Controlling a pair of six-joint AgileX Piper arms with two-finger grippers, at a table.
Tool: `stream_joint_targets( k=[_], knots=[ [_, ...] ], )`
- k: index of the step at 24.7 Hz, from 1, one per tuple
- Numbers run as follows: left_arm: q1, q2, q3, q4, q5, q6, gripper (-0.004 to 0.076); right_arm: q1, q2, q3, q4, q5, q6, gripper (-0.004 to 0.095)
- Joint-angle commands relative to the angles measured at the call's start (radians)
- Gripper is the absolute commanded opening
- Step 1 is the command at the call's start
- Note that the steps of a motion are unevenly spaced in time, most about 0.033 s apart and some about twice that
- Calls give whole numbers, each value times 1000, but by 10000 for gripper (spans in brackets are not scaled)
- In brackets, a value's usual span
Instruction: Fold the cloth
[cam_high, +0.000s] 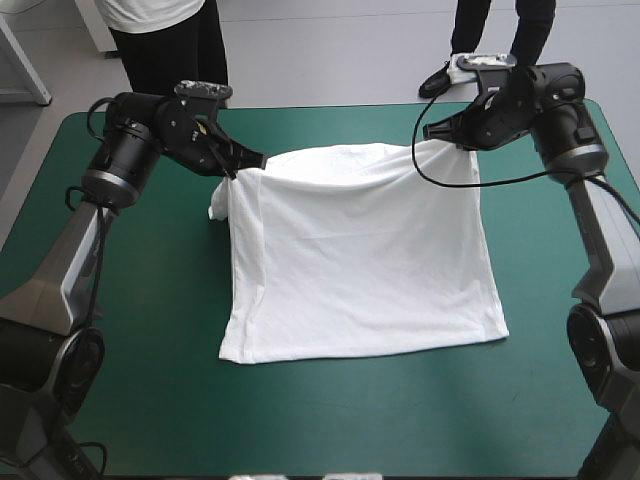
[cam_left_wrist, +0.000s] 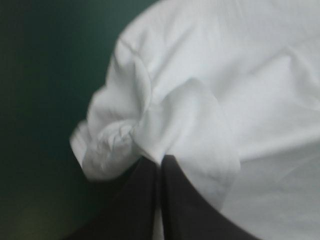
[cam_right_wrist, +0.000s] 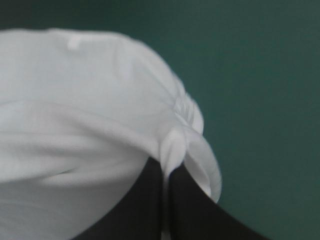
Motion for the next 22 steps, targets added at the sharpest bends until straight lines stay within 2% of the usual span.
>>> stream_joint_targets(
  k=[1,7,9,16,19,22],
  knots=[
    [-5,-91,-151,4,-34,-3,-10,-1,-117,-102,-14,-36,-19,-17],
    [-5,-93,-489,0,55,10,-10,-1,-213,-217,-14,-36,-35,-17],
    [-5,-93,-545,0,63,10,-10,-1,-229,-228,-14,-38,-42,-17],
    [-5,-89,-591,0,81,10,-10,-1,-247,-236,-14,-49,-42,-17],
    [-5,-71,-591,0,69,21,-10,-1,-238,-236,-14,-90,-42,-17],
    [-5,-37,-591,5,9,21,-10,-1,-208,-236,-42,-166,-42,-17]
  ],
)
